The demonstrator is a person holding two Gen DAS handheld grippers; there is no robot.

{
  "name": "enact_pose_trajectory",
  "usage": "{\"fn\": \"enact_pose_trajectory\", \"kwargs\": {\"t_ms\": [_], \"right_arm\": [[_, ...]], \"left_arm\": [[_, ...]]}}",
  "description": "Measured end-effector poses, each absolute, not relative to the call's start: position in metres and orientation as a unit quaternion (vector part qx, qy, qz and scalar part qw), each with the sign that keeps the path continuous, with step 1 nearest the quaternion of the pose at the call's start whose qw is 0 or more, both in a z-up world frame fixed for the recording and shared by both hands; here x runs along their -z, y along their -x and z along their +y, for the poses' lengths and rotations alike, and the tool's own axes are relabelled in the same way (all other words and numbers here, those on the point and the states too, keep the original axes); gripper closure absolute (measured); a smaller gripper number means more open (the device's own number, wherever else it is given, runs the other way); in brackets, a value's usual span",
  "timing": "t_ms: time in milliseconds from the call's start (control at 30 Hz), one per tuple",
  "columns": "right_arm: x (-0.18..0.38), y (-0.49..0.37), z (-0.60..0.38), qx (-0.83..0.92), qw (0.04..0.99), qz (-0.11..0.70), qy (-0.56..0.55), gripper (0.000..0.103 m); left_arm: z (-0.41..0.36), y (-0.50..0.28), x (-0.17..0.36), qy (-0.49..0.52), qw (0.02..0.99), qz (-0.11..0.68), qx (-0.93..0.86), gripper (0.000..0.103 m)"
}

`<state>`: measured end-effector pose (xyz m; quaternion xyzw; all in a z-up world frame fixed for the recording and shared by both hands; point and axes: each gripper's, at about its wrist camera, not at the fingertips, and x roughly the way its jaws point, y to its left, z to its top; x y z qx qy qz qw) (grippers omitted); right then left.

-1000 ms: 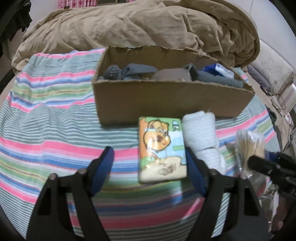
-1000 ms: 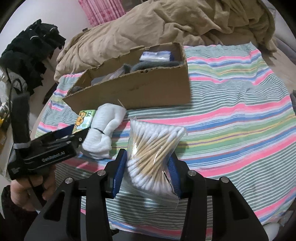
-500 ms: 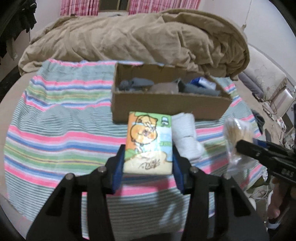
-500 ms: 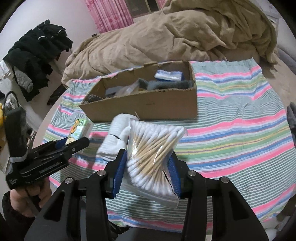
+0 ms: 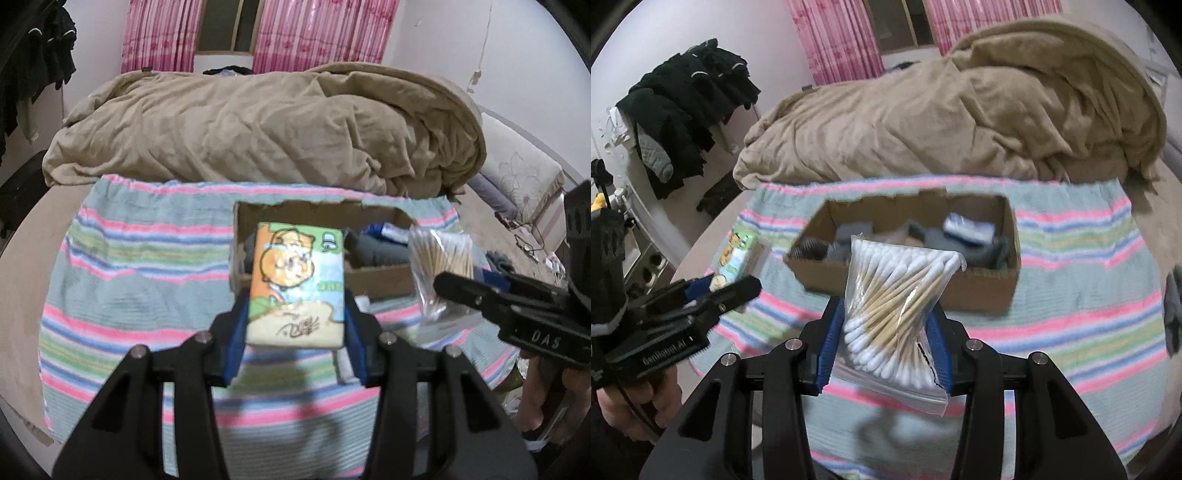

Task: Organize objects
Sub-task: 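Lower both held items into the cardboard box and open both tools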

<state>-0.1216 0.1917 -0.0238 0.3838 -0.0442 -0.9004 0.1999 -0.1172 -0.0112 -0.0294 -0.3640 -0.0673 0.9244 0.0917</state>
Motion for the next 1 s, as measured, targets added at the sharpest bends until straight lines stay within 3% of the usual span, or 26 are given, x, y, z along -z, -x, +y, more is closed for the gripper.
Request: {"fn": "enact_pose_trajectory", "kwargs": {"t_ms": [400, 1000], "right_arm": [[0.016, 0.182, 0.185, 0.905, 0.199, -0.045, -0.373, 0.057], [0.064, 0.238, 0.170, 0.894, 0.179, -0.019, -0.410, 0.056]], "left_arm": [[-0.015, 0.169, 0.036, 0.363, 0.096, -0.069, -0.924, 0.056], [-0.003, 0.230, 0.077, 0.402, 0.101, -0.057, -0.908, 0.055]]}}
